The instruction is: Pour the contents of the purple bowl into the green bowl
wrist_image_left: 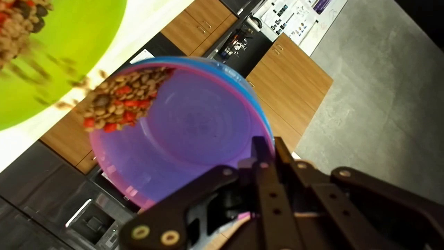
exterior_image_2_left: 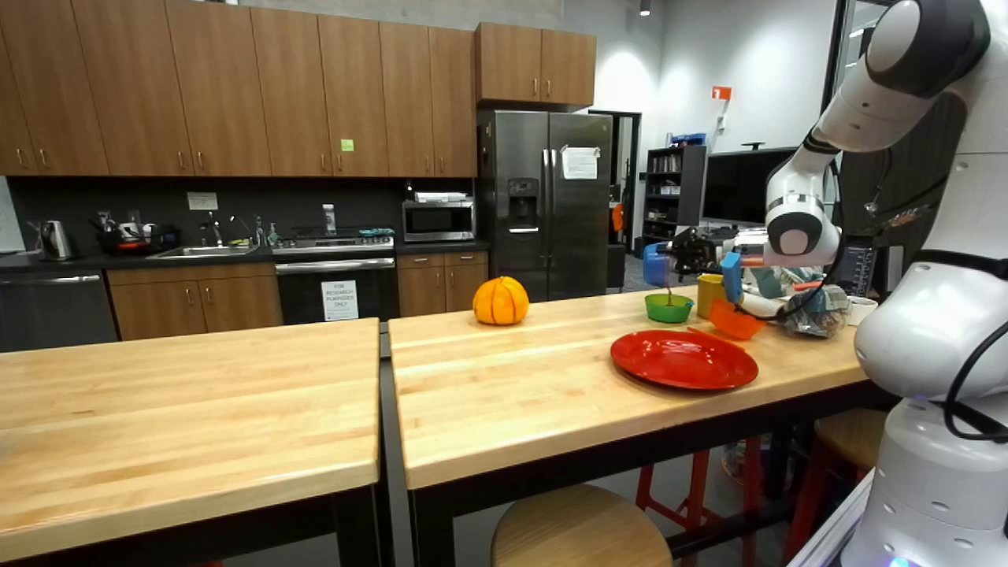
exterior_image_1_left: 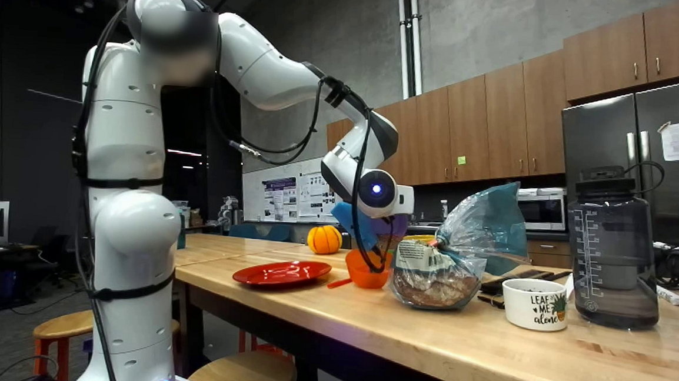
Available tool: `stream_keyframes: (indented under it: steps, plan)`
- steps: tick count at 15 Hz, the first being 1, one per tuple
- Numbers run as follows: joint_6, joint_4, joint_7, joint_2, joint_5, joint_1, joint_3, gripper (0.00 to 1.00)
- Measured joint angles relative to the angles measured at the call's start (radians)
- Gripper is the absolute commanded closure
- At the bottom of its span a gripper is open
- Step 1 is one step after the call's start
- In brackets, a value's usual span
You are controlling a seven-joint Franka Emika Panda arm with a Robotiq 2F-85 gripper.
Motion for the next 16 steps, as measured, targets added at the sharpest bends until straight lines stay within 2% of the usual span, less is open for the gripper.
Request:
stream_keyframes:
  steps: [16]
  plan:
    - [-0.053, -0.013, -0.063, -0.033, 0.052, -0.012, -0.011, 0.98]
